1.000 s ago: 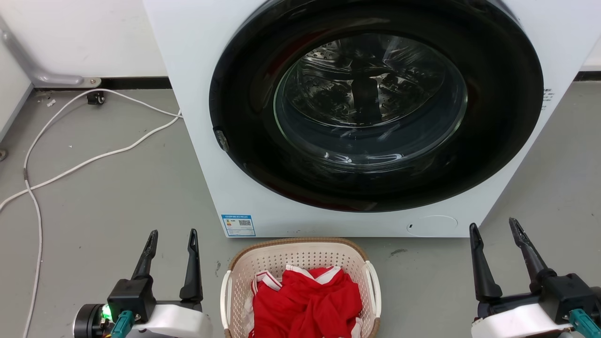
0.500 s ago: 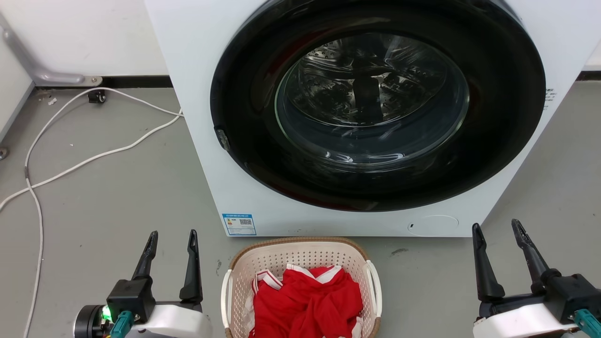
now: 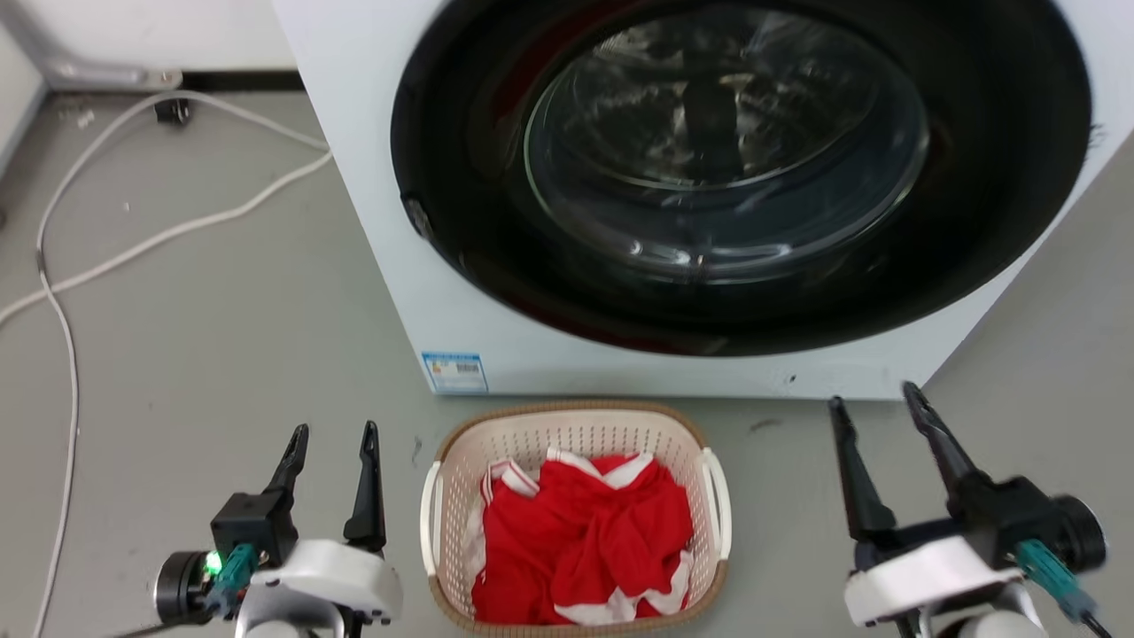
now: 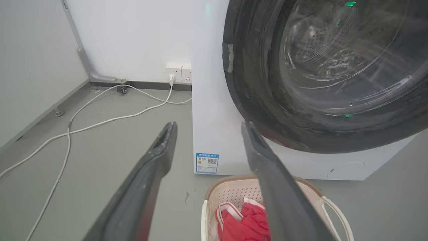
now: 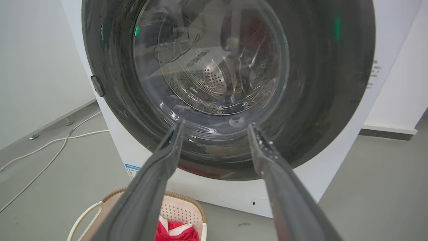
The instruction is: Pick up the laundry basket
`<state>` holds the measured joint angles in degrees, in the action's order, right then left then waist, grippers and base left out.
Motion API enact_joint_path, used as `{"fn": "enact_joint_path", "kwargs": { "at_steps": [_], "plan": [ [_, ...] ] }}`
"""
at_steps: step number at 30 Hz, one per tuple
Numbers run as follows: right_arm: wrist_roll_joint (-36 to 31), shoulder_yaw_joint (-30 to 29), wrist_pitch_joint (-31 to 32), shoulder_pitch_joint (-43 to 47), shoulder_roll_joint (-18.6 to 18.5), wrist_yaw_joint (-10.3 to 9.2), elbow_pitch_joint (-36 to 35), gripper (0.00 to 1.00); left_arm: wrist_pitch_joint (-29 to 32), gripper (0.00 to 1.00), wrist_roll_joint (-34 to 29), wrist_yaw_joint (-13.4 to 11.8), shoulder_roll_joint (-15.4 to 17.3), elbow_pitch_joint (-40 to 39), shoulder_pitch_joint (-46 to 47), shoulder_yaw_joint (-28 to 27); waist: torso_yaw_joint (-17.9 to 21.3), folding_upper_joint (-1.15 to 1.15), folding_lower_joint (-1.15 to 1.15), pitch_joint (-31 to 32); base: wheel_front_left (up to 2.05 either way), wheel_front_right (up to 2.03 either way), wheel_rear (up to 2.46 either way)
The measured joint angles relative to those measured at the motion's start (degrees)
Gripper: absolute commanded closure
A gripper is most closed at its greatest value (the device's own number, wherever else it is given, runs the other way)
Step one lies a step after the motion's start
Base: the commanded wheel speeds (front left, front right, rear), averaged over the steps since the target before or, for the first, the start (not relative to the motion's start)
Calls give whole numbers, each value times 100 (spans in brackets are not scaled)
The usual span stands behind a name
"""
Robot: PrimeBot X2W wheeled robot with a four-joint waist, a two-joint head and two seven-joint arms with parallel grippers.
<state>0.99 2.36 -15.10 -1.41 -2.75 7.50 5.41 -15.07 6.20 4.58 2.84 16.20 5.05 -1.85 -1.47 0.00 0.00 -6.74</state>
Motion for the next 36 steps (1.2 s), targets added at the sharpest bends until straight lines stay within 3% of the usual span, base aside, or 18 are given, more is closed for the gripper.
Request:
{"fn": "enact_joint_path", "kwargs": {
  "at_steps": [12, 36],
  "plan": [
    [-363, 126, 0, -983, -2, 1, 1100, 0, 0, 0, -53, 230, 30, 1324, 1099, -34, -97, 0, 0, -1096, 0, 0, 0],
    [-829, 419, 0, -2835, -4, 1, 3067, 0, 0, 0, -37, 282, 256, 3475, 3009, 398, -86, 0, 0, -3421, 0, 0, 0]
  ]
}}
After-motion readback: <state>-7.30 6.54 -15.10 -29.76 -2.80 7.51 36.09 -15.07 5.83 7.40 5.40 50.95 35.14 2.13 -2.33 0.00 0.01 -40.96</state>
